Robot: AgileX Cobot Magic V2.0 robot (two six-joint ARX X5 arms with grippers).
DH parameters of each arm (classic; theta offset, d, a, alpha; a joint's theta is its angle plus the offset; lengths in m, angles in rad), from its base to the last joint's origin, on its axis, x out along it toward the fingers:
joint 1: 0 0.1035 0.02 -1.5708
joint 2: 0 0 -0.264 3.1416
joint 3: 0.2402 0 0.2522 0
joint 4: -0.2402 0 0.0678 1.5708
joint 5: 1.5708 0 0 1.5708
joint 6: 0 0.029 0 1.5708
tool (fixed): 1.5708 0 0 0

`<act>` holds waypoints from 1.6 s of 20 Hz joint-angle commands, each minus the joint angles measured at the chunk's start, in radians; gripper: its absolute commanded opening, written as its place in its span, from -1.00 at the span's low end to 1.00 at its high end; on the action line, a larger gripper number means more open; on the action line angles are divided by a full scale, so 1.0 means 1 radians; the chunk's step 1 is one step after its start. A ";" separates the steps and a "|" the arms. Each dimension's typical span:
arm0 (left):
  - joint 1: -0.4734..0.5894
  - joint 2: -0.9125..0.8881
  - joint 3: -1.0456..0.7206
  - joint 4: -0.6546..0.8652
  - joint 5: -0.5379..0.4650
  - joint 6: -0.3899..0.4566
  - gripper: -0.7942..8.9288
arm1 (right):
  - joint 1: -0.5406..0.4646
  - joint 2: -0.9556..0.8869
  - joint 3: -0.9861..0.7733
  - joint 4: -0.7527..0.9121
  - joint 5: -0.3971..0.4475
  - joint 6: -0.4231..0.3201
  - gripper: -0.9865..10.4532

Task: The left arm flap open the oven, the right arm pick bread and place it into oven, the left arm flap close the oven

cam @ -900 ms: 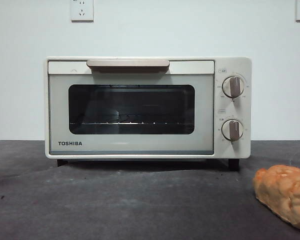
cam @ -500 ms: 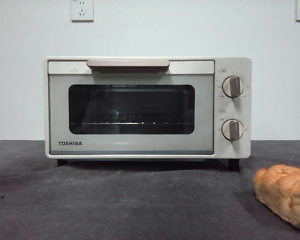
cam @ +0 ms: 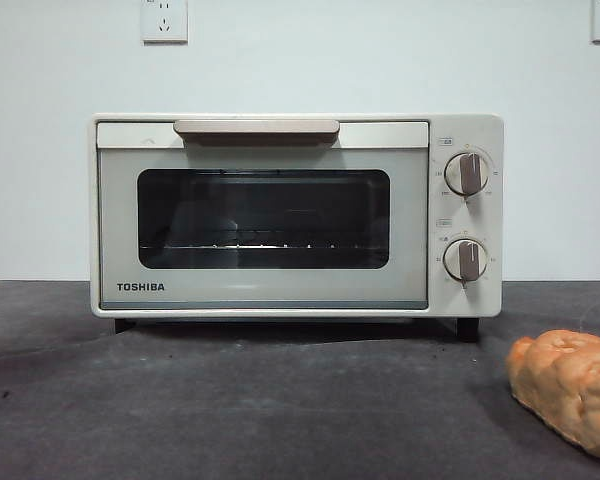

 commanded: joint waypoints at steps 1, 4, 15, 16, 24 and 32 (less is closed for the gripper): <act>-0.002 0.004 0.020 0.004 0.005 0.015 -0.81 | 0.005 0.005 0.019 0.008 0.001 0.007 -0.25; -0.002 0.004 0.020 0.003 0.005 0.015 -0.81 | 0.005 0.005 0.019 0.008 0.001 0.016 -0.11; -0.002 0.004 0.020 0.003 0.005 0.015 -0.81 | 0.105 0.031 -0.158 0.125 0.002 0.222 -0.11; -0.002 0.004 0.020 0.003 0.005 0.015 -0.81 | 0.124 0.032 -0.202 0.165 0.005 0.249 -0.11; -0.002 0.005 0.020 0.003 0.005 0.015 -0.81 | 0.409 0.126 -0.465 0.444 0.283 0.439 -0.11; -0.002 0.005 0.020 0.002 0.005 0.015 -0.81 | 0.549 0.391 -0.476 0.616 0.489 0.480 -0.07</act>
